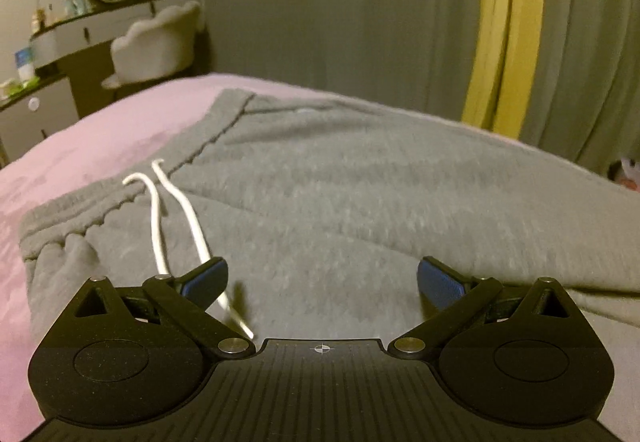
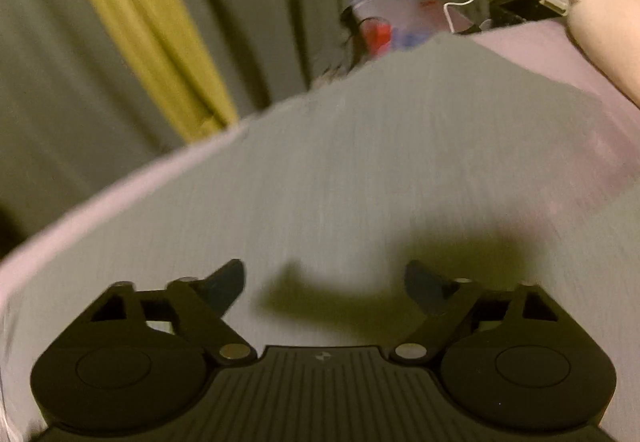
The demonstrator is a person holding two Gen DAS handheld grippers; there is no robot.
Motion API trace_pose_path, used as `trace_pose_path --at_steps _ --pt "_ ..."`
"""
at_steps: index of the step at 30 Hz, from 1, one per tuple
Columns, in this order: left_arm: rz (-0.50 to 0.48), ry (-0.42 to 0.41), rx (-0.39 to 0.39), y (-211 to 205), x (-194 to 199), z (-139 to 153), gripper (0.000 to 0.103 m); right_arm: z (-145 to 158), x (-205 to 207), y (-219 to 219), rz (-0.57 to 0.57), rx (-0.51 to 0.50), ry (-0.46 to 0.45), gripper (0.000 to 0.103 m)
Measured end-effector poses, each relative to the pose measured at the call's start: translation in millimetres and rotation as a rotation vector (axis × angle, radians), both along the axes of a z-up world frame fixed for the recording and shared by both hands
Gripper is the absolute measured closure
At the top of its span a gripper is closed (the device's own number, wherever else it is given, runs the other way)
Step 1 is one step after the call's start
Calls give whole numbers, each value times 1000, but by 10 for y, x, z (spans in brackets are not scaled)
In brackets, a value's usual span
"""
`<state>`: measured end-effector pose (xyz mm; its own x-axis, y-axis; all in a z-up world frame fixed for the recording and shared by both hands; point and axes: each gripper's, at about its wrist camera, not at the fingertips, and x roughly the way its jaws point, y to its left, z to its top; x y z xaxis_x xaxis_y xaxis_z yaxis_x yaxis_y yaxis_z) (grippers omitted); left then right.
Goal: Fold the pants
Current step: 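Grasp the grey pant leg hem with the right tool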
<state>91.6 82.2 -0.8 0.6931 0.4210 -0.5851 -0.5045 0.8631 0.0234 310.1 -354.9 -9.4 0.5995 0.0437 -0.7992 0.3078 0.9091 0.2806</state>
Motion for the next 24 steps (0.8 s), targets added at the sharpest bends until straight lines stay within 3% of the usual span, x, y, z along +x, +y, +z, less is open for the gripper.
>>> trace_pose_path --at_steps 3,7,11,13,14,15,18,21,24 --pt "8 39 33 -12 111 -110 0 -103 590 -160 -123 12 17 49" --pt "12 51 90 -101 167 -232 0 -196 1144 -203 -255 44 -7 49" --pt "15 51 109 -122 186 -300 0 -372 1486 -136 -319 -29 61 28" --pt "25 43 83 -93 188 -310 0 -436 1557 -76 -316 -60 71 11" --pt "31 39 66 -78 186 -310 0 -438 1562 -13 -306 -85 73 10" --pt "35 36 48 -63 180 -310 0 -466 1576 50 -298 -136 93 14" --pt "41 27 -5 1 171 -309 0 -438 1550 108 -264 -236 100 40" --pt "43 13 -47 48 137 -319 0 -269 1374 -81 -239 -181 51 95" --pt "27 2 -69 79 100 -321 0 30 876 -286 -190 -59 -78 95"
